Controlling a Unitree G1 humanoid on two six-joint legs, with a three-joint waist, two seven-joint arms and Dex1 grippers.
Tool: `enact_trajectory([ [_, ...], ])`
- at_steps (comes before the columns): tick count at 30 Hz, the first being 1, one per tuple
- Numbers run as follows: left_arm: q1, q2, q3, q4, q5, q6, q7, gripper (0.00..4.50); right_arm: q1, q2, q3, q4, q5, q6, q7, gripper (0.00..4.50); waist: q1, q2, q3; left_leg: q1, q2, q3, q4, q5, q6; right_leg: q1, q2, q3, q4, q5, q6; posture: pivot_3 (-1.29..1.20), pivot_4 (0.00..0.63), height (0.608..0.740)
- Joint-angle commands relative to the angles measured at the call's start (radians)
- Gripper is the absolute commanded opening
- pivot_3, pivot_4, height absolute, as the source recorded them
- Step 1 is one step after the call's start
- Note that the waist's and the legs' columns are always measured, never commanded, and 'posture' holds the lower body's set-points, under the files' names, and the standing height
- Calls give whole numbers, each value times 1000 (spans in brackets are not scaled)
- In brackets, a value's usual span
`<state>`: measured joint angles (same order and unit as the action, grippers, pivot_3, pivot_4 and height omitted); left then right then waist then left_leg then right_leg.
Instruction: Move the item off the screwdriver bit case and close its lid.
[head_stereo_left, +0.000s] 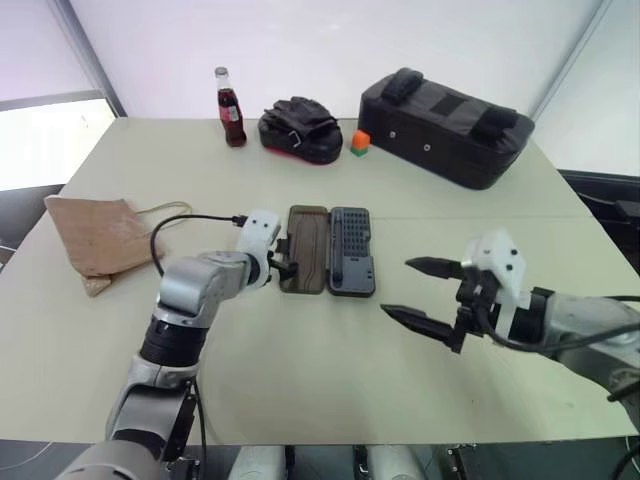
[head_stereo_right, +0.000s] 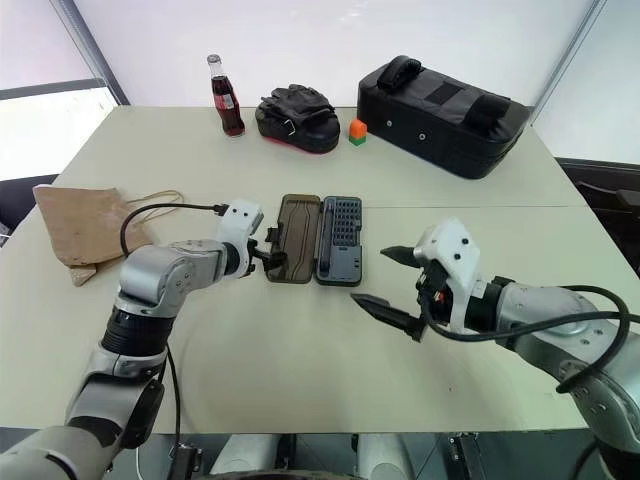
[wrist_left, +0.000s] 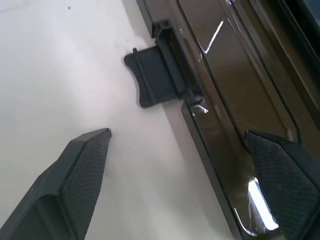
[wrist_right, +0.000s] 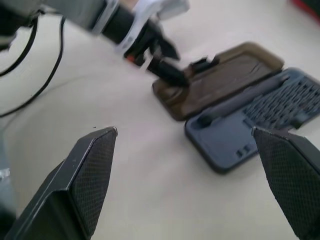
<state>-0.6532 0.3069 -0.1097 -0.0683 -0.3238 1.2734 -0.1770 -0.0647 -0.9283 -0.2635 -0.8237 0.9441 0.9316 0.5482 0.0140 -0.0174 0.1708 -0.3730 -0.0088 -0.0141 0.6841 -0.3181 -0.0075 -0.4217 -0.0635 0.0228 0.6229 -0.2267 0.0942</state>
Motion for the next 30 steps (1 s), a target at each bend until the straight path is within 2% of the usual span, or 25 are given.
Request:
enact_trajectory([
  [1,16,-18,-25,65,17,14,-16,4465,12,-23,-31,-26,-15,-17,6,4500,-1,1,0,1,0,0,0,0,0,1,0,0,0,0,0,0,150,740],
  [5,33,-31,-16,56,21,44,-17,4465,20,-18,-34,-30,-16,-23,-3,4500,0,1,-1,1,0,0,0,0,0,1,0,0,-1,0,0,0,150,740],
  [7,55,-39,-8,38,15,69,-17,3921,26,-11,-37,-32,-13,-24,-12,4500,-1,2,-1,1,0,0,0,0,0,1,0,0,-1,0,0,0,150,740],
  [8,65,-41,-7,25,14,78,-18,3600,29,-10,-39,-32,-13,-25,-14,4500,-1,2,-1,1,0,0,0,0,0,1,0,0,-1,0,0,0,150,740],
  [12,101,-54,18,-26,15,123,-12,1681,36,-4,-49,-24,-12,-32,-22,4500,-1,2,-2,0,0,0,0,0,0,2,0,0,-3,1,2,0,150,740],
  [15,114,-55,23,-41,21,135,-13,54,34,-2,-49,-20,-10,-37,-24,4500,-1,2,-2,1,0,0,0,0,0,2,0,0,-3,1,2,0,150,740],
  [22,99,-29,14,-25,41,116,-32,17,32,0,-45,-8,-14,-46,-23,4500,-3,2,-2,1,1,-1,0,0,0,2,1,0,-4,0,0,0,150,740],
  [27,18,83,-64,45,74,-39,-138,17,32,5,-44,-2,-18,-49,-27,4500,-2,2,-2,1,1,-1,-1,0,0,2,1,-1,-4,0,0,0,150,740],
  [30,-52,176,-160,131,106,-192,-272,17,32,4,-41,-1,-20,-49,-26,4500,-2,2,-2,1,1,0,0,0,0,2,1,-1,-4,0,0,0,150,740],
])
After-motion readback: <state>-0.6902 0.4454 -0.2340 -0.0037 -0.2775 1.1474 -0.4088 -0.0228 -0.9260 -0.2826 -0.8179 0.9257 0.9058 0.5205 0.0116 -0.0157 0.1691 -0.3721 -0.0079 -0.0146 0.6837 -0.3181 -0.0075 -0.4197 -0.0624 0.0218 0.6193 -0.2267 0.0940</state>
